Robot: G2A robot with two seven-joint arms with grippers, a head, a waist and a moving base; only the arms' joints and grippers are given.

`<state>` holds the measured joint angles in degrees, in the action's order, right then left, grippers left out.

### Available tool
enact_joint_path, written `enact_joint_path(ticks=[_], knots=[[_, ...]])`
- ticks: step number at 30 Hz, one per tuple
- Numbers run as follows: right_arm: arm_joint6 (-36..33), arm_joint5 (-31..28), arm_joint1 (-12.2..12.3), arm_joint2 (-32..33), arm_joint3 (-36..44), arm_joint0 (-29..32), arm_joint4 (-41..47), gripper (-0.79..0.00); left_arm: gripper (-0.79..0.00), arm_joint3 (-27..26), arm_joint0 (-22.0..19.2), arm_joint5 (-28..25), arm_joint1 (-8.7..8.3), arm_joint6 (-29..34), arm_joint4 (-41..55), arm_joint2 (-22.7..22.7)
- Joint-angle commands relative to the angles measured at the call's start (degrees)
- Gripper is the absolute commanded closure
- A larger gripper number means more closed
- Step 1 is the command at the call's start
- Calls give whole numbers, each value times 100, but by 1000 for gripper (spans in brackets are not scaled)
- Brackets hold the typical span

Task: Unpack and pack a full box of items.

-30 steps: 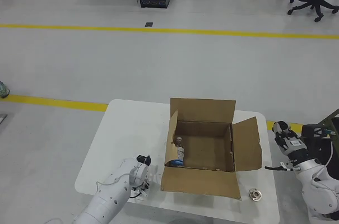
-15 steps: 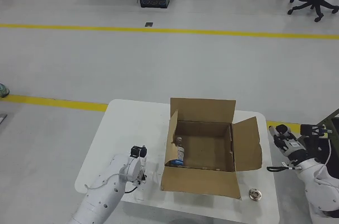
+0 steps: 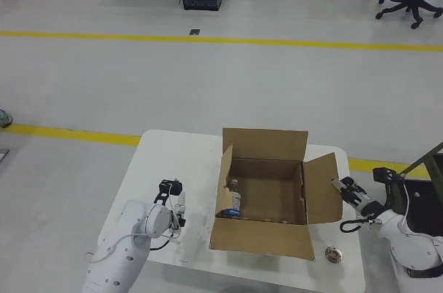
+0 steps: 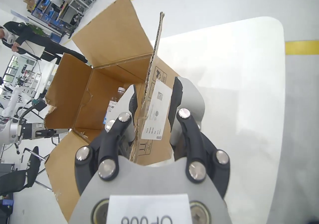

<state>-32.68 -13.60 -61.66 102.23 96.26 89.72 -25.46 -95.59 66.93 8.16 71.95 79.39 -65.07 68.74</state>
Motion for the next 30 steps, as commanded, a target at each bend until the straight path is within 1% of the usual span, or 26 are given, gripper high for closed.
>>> enact_joint_path(ticks=[1,4,7,8,9,23,26,30], knots=[[-42,-15,3,-55,-36,-23,-43,-286,0,-132,12,-30,-16,14,-62,52],[-46,-35,1,-123,-62,-39,25,-237,0,-223,1,8,-31,-7,-62,157],[-43,-24,1,-178,-73,-48,14,-95,0,-271,-5,-9,-40,-5,-92,183],[-52,-23,0,-200,-76,-47,34,-18,0,-300,-3,-16,-42,-6,-107,178],[-62,-18,0,-211,-79,-50,70,0,0,-324,3,-21,-44,1,-126,171],[-90,-10,8,-377,-59,-68,131,0,0,-364,23,-28,-42,-39,-49,173],[-117,-46,15,-409,-47,-93,80,0,0,-421,18,-11,-59,-370,-206,283],[-105,-71,22,-454,14,-113,-11,0,0,-699,-138,115,-67,-521,30,572]])
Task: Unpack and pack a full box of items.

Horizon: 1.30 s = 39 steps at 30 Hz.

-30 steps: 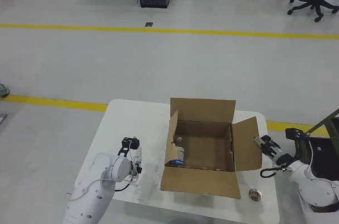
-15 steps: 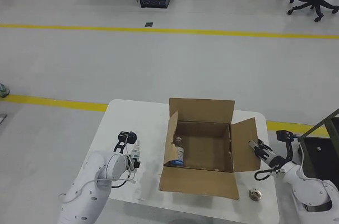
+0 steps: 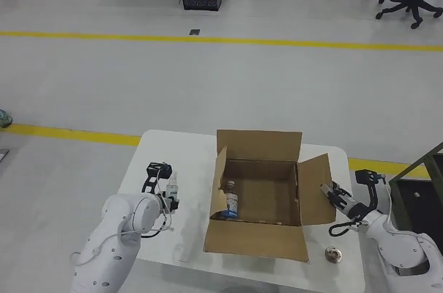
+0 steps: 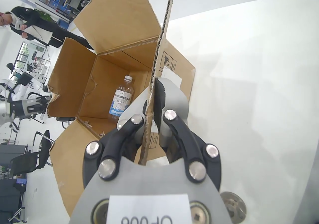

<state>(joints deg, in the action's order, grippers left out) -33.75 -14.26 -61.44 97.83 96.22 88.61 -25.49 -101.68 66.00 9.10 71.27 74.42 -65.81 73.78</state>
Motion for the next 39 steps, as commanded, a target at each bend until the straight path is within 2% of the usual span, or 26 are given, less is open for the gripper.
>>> enact_joint_path(ticks=[1,7,16,21,33,36,39], knots=[[1,-11,1,-29,36,-2,-19,0,0,-169,-79,18,2,-24,239,119],[32,-6,1,-144,222,53,-101,0,0,-709,-374,-229,19,140,942,99],[99,32,1,-252,416,144,-179,0,0,-743,-829,-622,89,280,1983,-447],[92,20,8,-263,459,179,-202,0,0,-791,-771,-804,57,295,2006,-473],[59,-38,24,-305,416,184,-224,0,0,-791,-771,-804,57,295,2006,-473],[20,-85,30,-333,424,202,-260,0,0,-755,-693,-949,52,20,2042,-525],[3,-136,36,-352,428,212,-298,0,0,-681,-830,-1047,66,-116,2224,-626]])
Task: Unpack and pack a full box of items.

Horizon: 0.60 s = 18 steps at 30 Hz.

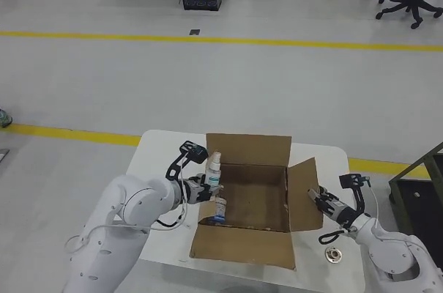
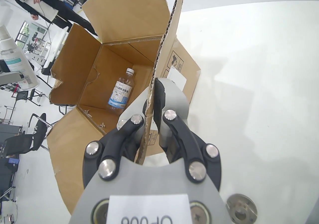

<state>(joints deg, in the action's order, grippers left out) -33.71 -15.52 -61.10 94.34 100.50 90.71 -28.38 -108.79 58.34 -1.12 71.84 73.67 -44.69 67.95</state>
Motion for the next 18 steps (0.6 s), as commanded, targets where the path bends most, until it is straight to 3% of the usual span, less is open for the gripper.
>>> enact_joint_path(ticks=[1,10,18], knots=[[0,-17,3,-8,4,6,-10,0,0,46,-155,-57,19,-79,168,-97],[146,3,11,83,277,125,75,0,0,586,-1152,165,196,-186,782,-876],[162,-7,32,347,870,368,219,0,0,1461,-1671,521,342,-15,1418,-1395]])
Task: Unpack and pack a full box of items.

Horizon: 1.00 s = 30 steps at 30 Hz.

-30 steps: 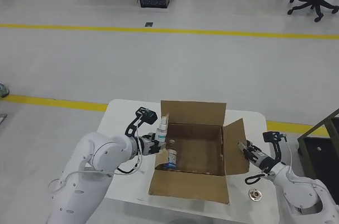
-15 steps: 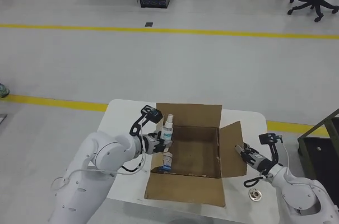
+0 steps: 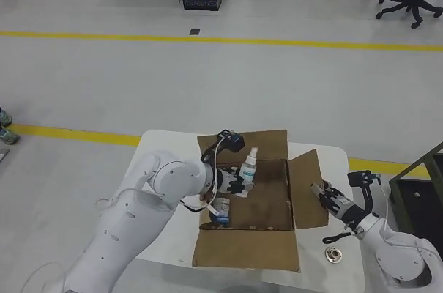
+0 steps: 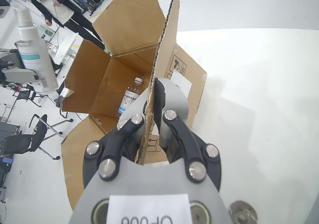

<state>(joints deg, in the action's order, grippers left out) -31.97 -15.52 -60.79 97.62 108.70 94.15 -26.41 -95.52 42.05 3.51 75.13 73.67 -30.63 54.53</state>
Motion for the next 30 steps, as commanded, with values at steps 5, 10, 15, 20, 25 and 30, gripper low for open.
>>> enact_joint_path(ticks=[5,10,15,20,25,30], knots=[[-37,-3,9,71,133,92,61,0,0,532,-176,185,73,0,359,-211],[-41,19,16,91,165,84,42,0,0,532,-176,185,73,0,359,-211],[-43,40,22,137,250,99,81,0,0,532,-176,185,73,0,359,-211],[-26,28,24,124,264,114,85,0,0,569,-116,157,65,-153,146,-266],[-13,20,25,55,239,81,40,0,0,905,-51,521,168,-484,667,-448],[-15,13,29,42,236,70,40,0,0,1642,-268,673,325,-755,970,-793]])
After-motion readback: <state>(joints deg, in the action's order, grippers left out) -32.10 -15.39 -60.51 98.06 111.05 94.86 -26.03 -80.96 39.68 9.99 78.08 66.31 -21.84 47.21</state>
